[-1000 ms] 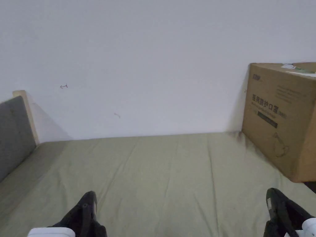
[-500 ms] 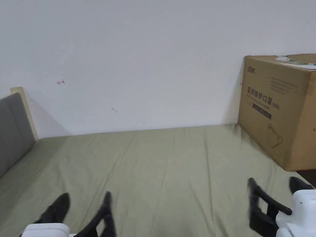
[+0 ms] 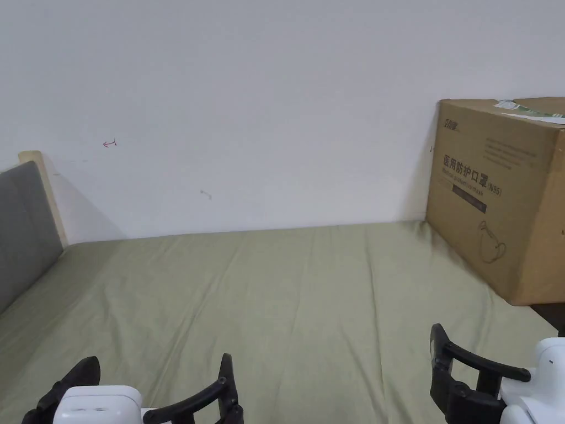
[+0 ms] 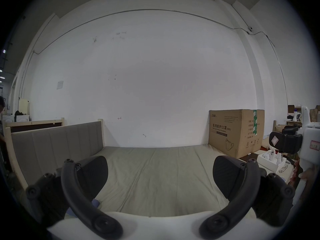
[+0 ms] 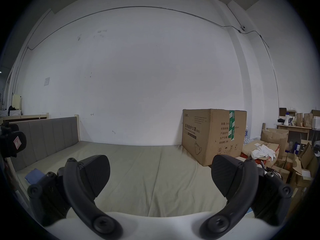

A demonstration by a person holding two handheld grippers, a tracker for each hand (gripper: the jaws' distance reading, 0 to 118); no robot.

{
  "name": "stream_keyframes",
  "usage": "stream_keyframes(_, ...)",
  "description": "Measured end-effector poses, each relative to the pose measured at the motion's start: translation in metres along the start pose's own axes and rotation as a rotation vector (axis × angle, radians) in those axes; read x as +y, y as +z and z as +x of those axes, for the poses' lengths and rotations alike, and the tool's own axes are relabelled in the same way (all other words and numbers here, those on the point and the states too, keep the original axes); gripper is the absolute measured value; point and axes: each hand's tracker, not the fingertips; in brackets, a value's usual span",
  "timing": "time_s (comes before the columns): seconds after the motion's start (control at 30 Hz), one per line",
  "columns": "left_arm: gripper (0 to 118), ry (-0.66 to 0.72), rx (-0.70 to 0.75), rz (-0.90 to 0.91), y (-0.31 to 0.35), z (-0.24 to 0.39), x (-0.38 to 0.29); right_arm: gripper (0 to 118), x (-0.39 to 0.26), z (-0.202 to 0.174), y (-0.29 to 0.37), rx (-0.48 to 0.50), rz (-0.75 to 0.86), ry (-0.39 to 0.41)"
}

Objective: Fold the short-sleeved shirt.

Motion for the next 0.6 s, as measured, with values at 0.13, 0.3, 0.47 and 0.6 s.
stream_keyframes(0.13, 118, 0.008, -0.009, -0.012, -0.0028, -0.0019, -0.0005, 117, -0.0008, -0.0027, 0.0003, 0.004, -0.008, 0.012)
stream_keyframes(0.3, 118, 0.019, -0.014, -0.027, -0.0052, -0.0017, -0.0015, 117, -0.0017, -0.0056, -0.0003, 0.009, -0.017, 0.023)
stream_keyframes(0.47, 118, 0.111, -0.093, -0.04, -0.0082, -0.0108, -0.0042, 117, -0.0025, -0.0081, -0.0012, 0.011, -0.024, 0.027)
stream_keyframes(0.6, 118, 0.118, -0.053, -0.05, -0.0091, -0.0093, 0.0012, 117, -0.0029, -0.0102, -0.001, 0.017, -0.033, 0.039)
